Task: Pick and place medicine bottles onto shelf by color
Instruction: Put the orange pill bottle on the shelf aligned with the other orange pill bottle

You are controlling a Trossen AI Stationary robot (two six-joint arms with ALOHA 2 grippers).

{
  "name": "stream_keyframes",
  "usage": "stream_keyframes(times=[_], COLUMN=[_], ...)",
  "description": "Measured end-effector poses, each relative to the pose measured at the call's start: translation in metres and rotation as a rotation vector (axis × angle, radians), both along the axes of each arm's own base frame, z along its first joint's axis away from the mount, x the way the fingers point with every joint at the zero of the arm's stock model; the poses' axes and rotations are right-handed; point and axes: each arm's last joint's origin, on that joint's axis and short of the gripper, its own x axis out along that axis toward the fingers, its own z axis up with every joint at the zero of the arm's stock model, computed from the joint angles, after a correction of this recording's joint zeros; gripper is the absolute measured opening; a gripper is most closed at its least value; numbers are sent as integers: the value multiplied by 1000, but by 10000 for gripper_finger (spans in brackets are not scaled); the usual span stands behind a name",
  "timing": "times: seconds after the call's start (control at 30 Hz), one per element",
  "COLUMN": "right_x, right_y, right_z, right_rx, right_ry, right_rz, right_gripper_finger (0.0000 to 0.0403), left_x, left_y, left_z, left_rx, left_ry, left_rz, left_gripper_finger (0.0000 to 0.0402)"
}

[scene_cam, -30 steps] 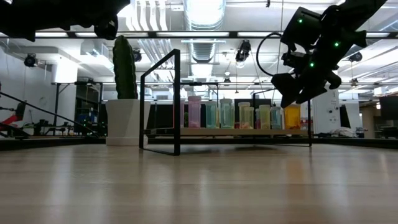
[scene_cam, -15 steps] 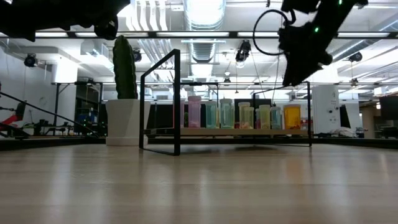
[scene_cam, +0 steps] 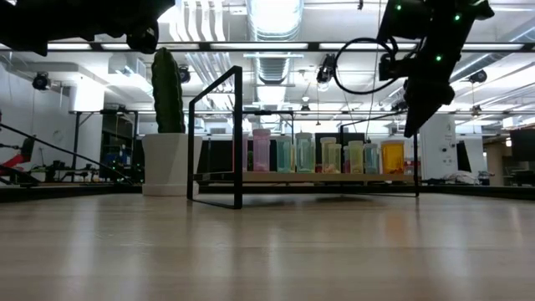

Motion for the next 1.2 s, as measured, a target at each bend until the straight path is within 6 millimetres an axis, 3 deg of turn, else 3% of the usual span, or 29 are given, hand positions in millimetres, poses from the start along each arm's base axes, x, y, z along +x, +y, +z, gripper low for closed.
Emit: stream_keyframes(times=[0.5, 0.87, 1.2], right_x=[6, 5, 3], right_y=[-12, -28, -29], right_z=[-21, -20, -20], right_rx=[-27, -86, -83], right_ry=[31, 22, 35], right_rz=[3, -10, -13], right_gripper_finger=[9, 9, 9], left_x=[0, 0, 0], left_y=[0, 0, 0], left_z=[0, 0, 0], left_rx=[1, 1, 2], left_ry=[1, 1, 1], left_rz=[0, 0, 0], left_gripper_finger=[0, 0, 0])
